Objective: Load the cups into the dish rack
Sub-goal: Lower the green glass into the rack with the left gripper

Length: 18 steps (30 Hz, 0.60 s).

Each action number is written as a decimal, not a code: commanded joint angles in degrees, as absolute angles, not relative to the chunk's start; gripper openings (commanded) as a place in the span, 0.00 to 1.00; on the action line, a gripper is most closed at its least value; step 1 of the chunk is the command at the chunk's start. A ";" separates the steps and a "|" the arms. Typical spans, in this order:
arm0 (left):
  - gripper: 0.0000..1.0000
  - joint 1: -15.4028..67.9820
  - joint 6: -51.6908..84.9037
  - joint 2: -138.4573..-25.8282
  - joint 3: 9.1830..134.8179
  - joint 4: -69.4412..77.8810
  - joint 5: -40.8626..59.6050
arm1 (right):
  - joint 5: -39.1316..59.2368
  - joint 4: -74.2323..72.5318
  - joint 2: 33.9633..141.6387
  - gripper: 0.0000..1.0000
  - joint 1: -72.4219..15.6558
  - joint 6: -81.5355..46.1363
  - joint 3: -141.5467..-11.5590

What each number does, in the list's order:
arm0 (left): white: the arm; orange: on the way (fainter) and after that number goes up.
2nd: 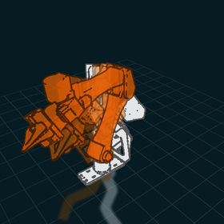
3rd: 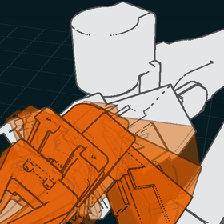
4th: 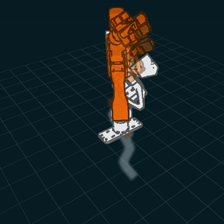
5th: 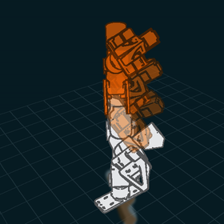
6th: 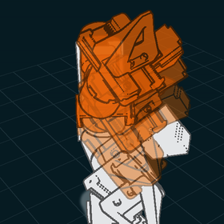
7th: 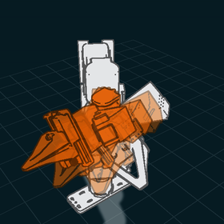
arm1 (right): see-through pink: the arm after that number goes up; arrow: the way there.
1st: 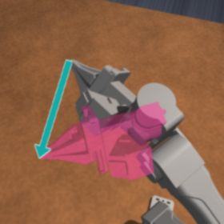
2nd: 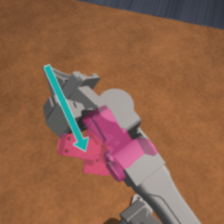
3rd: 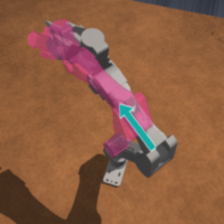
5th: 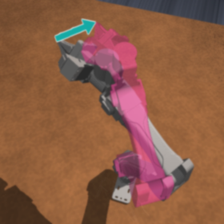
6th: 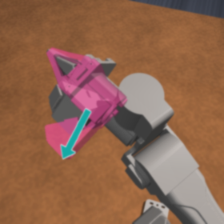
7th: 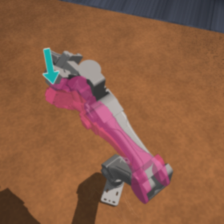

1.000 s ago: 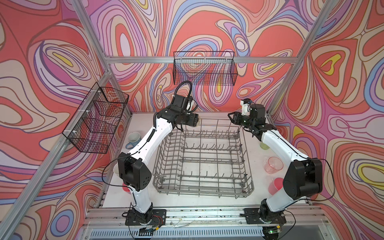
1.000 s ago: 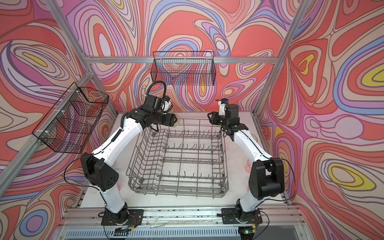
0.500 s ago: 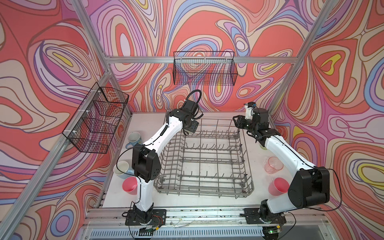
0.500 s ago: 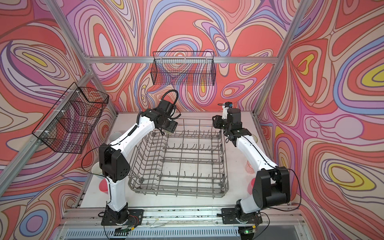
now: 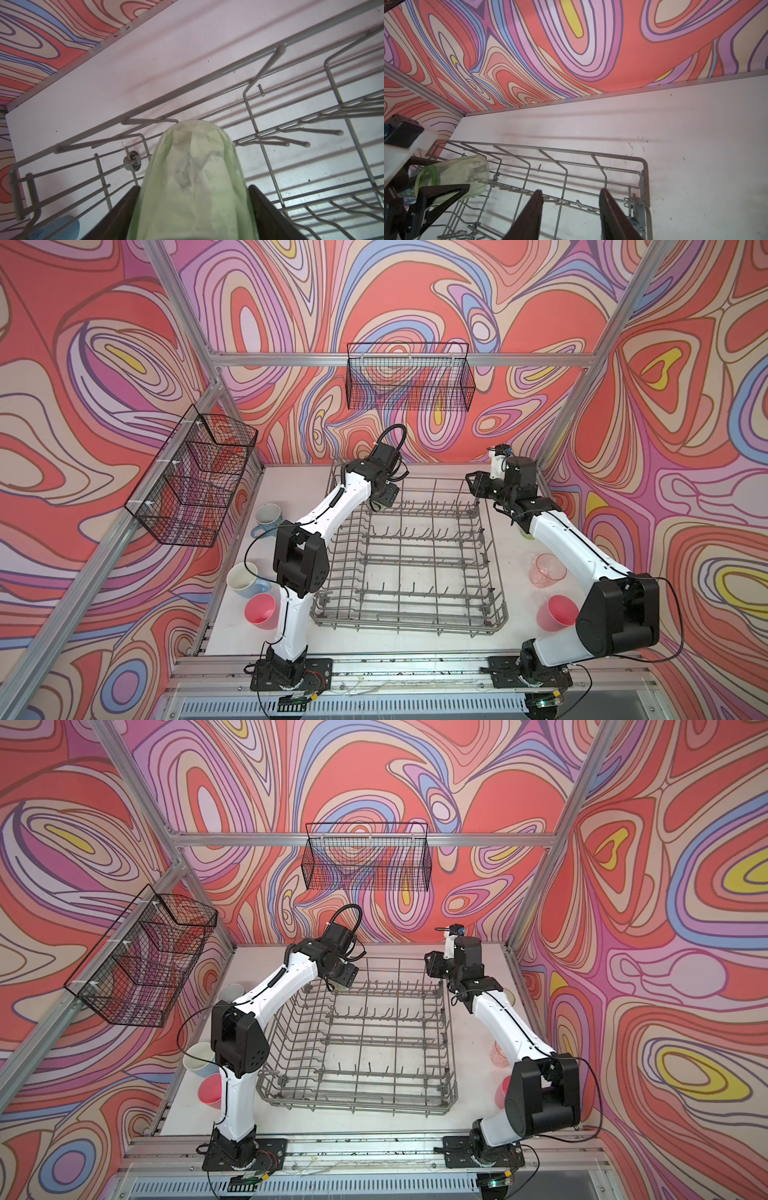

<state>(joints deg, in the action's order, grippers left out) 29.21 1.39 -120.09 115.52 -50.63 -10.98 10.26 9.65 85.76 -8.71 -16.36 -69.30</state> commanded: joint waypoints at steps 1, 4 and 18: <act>0.76 29.36 0.24 -121.60 117.33 -50.57 -11.51 | 10.18 9.89 86.22 0.46 -8.96 -15.64 -69.87; 0.76 29.42 0.40 -122.24 117.18 -50.53 -11.30 | 10.28 9.71 86.29 0.46 -8.99 -15.56 -69.70; 0.78 29.04 0.62 -124.08 114.57 -48.95 -11.06 | 10.33 8.81 85.81 0.46 -8.96 -15.56 -68.20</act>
